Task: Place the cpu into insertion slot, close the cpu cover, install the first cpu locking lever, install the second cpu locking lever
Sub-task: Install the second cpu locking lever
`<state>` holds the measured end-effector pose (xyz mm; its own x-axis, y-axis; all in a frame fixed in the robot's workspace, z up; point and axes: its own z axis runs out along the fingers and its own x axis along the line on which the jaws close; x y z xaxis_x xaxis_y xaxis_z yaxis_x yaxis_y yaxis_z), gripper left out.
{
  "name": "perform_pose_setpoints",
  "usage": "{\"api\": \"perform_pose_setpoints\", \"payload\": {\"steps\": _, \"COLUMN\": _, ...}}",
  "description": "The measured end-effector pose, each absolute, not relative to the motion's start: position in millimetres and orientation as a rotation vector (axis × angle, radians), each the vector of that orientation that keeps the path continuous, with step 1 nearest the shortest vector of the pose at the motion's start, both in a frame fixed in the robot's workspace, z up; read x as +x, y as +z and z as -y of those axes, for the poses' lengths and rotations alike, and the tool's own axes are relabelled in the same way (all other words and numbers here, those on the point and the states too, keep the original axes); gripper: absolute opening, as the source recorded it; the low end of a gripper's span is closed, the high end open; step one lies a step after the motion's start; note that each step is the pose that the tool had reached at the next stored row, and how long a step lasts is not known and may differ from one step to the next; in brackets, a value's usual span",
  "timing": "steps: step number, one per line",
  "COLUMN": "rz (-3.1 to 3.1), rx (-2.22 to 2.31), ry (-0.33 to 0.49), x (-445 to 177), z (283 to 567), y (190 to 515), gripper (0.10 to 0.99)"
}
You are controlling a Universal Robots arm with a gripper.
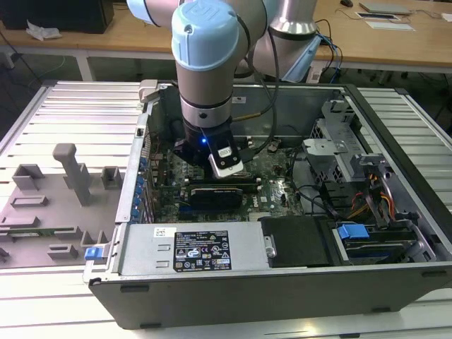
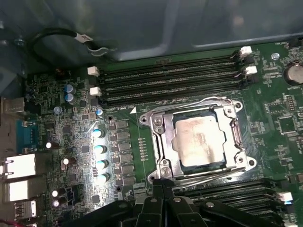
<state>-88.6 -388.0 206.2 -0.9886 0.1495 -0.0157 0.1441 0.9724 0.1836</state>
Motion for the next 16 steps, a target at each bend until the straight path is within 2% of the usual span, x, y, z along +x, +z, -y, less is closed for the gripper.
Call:
{"api": "perform_pose_setpoints", "payload": {"steps": 11, "rz": -3.091, "rx": 0.230, "ry": 0.284, "x": -91.0, "z": 388.0, "y": 199.5, "gripper": 0.106}}
{"api": "perform_pose_setpoints", "payload": {"steps": 16, "rz": -3.091, "rx": 0.230, "ry": 0.285, "x": -90.9, "z": 388.0, "y": 206.4, "gripper": 0.106}}
